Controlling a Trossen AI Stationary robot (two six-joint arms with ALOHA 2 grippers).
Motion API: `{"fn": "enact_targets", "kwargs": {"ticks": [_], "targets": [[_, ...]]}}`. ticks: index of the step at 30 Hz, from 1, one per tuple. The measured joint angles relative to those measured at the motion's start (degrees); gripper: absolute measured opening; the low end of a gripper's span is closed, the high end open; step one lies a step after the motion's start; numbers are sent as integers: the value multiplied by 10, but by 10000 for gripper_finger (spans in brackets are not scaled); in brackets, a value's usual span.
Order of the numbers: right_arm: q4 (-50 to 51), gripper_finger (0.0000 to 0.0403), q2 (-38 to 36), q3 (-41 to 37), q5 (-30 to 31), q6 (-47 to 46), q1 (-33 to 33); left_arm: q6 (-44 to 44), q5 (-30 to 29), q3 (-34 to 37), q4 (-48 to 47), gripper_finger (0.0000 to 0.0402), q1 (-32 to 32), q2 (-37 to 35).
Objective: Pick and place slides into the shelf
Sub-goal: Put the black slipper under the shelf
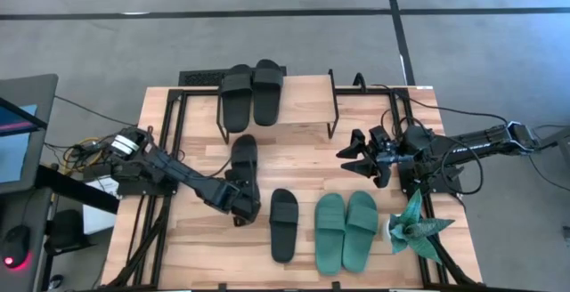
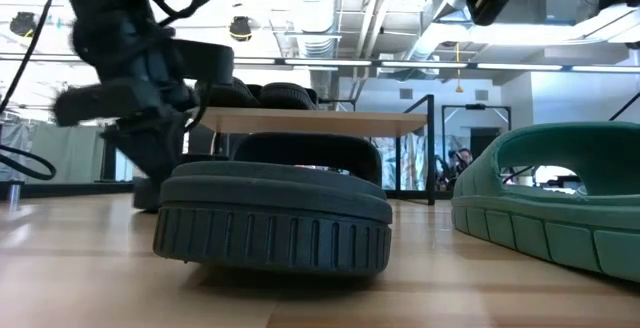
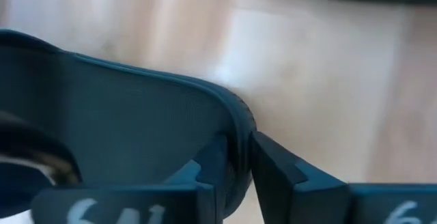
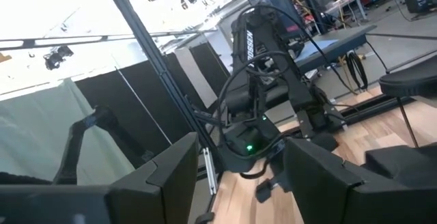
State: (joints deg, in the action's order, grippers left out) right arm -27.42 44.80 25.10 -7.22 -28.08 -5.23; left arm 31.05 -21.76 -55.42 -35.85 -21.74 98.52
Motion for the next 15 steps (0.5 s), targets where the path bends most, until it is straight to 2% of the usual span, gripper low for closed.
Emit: {"fn": "enact_targets", "kwargs": {"ticks": [15], "targets": [[0,201,0,0,0,0,0,-94,-30,0,-13,37,128,0]]}}
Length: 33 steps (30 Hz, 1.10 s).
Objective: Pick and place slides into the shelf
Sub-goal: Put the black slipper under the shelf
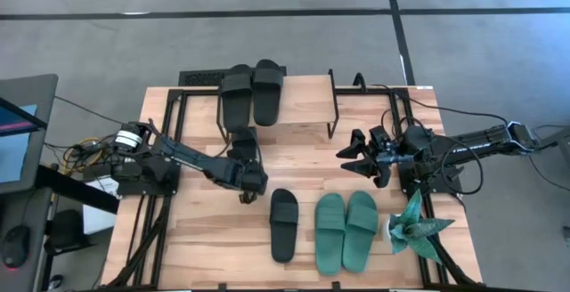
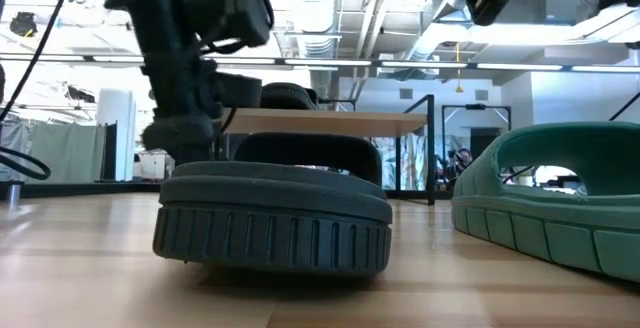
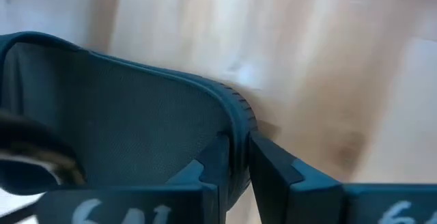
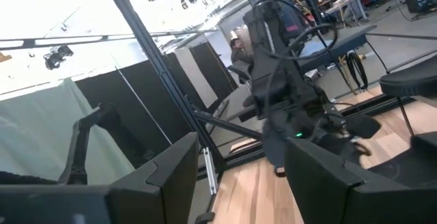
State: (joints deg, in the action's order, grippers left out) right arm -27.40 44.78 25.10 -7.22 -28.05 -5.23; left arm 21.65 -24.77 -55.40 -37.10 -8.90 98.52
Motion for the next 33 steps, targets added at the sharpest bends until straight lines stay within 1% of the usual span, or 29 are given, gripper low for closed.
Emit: {"fn": "enact_targets", "kwargs": {"ticks": [7,18,25,33], "targets": [[0,201,0,0,0,0,0,-58,-1,0,0,37,61,0],[0,201,0,0,0,0,0,-113,3,0,7,35,134,0],[0,201,0,0,0,0,0,-122,5,0,12,35,155,0],[0,201,0,0,0,0,0,-135,25,1,20,35,151,0]]}}
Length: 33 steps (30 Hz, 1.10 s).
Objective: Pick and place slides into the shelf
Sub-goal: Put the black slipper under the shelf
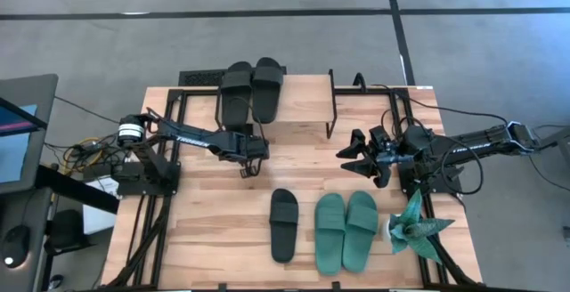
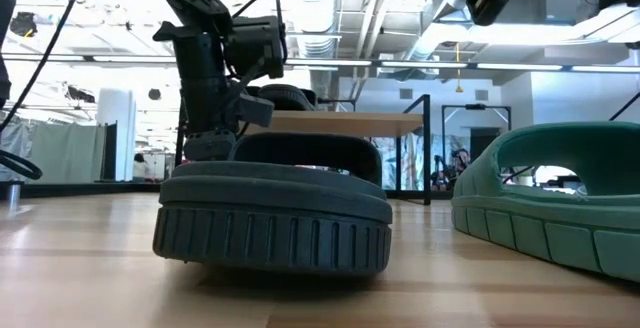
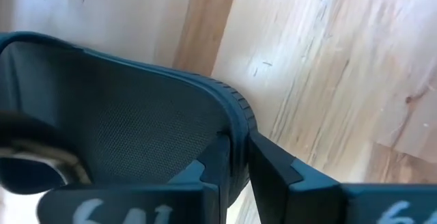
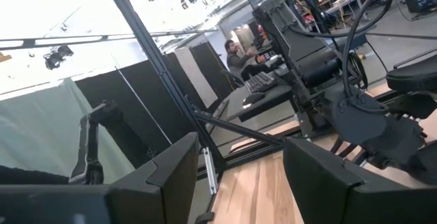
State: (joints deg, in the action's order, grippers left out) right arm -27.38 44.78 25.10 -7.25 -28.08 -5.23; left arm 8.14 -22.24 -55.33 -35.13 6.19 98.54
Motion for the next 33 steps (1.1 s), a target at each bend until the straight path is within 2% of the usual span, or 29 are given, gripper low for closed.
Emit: {"fn": "enact_targets", "kwargs": {"ticks": [6,17,22,25,33], "targets": [[0,201,0,0,0,0,0,1,-5,0,2,35,-25,0],[4,201,0,0,0,0,0,35,-94,0,-1,35,-69,0],[4,201,0,0,0,0,0,36,-88,0,-1,36,-69,0],[4,201,0,0,0,0,0,46,-87,0,-6,52,-68,0],[3,201,0,0,0,0,0,80,-85,0,-57,126,-61,0]]}}
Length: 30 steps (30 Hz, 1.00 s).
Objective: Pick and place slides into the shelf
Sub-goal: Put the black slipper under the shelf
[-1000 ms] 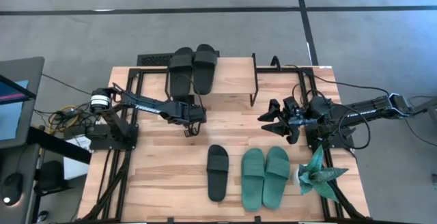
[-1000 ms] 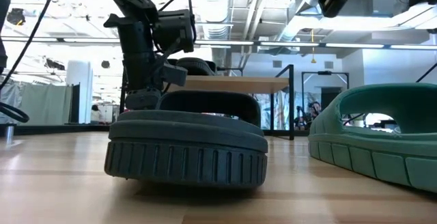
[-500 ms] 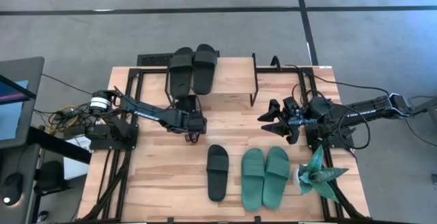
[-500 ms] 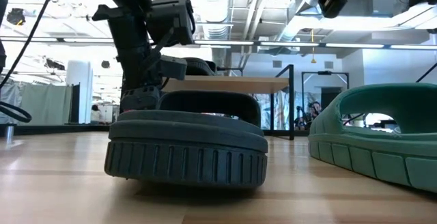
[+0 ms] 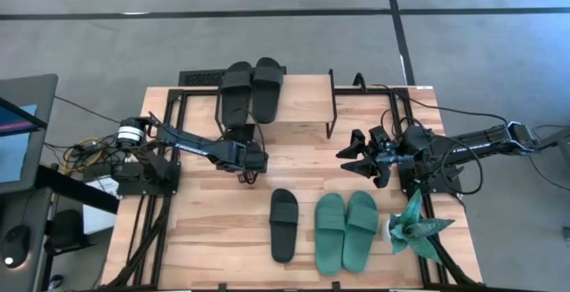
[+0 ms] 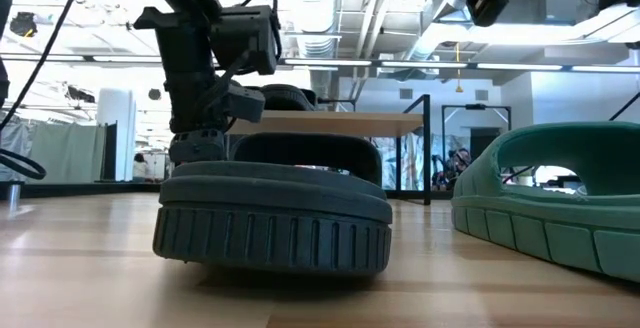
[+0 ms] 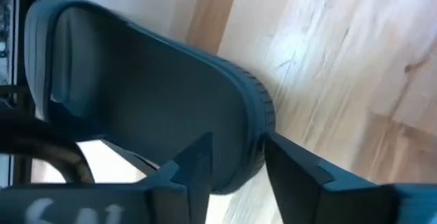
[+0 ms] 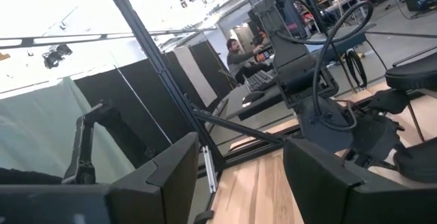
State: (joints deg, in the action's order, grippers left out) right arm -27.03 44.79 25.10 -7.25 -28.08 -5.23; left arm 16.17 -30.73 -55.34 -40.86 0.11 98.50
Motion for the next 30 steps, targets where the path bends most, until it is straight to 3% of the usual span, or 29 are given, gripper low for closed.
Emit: {"fn": "enact_targets", "kwargs": {"ticks": [11,22,30], "targets": [[0,201,0,0,0,0,0,8,11,-2,6,172,-28,0],[0,201,0,0,0,0,0,13,6,-79,-75,174,-84,-28],[0,201,0,0,0,13,-4,45,68,-54,-135,167,-123,-70]]}}
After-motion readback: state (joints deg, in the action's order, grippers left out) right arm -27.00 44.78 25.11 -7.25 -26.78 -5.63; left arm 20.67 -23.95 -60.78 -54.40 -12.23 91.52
